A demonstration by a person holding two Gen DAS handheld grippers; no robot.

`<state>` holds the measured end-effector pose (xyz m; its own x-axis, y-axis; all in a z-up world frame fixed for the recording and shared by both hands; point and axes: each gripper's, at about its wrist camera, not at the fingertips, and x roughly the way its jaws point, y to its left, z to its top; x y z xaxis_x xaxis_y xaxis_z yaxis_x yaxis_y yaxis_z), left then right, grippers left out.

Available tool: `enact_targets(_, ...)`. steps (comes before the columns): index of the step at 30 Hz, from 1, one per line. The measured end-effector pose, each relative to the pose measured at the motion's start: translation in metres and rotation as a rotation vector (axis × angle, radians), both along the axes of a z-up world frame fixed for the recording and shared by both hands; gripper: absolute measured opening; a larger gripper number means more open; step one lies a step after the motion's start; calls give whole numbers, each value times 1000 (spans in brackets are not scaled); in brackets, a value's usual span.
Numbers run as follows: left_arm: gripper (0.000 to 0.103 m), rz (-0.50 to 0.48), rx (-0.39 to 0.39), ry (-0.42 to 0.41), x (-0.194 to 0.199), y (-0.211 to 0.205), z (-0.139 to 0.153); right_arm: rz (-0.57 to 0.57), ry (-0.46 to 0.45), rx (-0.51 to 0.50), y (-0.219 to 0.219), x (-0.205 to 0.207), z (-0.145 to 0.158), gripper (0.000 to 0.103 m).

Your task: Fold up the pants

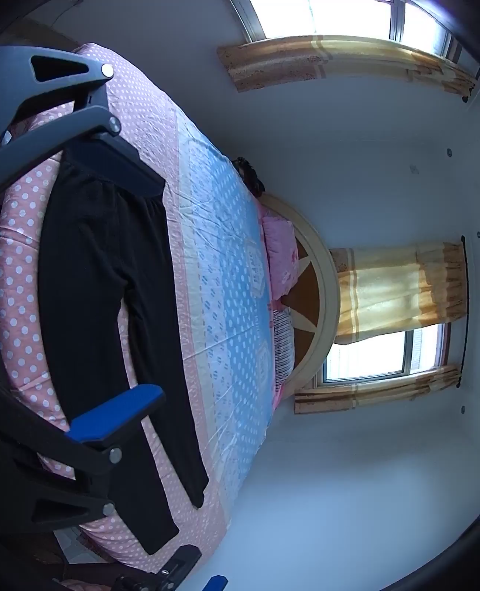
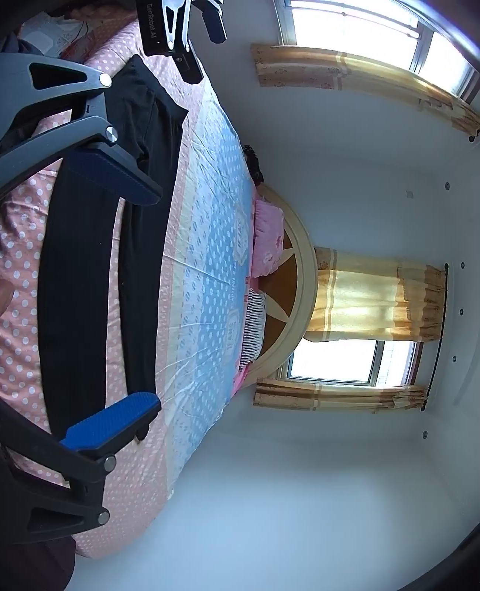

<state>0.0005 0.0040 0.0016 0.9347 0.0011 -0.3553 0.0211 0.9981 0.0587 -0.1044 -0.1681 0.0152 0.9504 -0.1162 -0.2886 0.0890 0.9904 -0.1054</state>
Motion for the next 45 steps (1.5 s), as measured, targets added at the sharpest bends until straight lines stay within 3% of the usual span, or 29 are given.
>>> enact_targets(2,103,7,25,11,2,-5,0,1,-1,1,-1,2,0,102)
enact_targets(45,103,28,-4,2,7,13,-8,0,-12,-12,2,-2,-1,102)
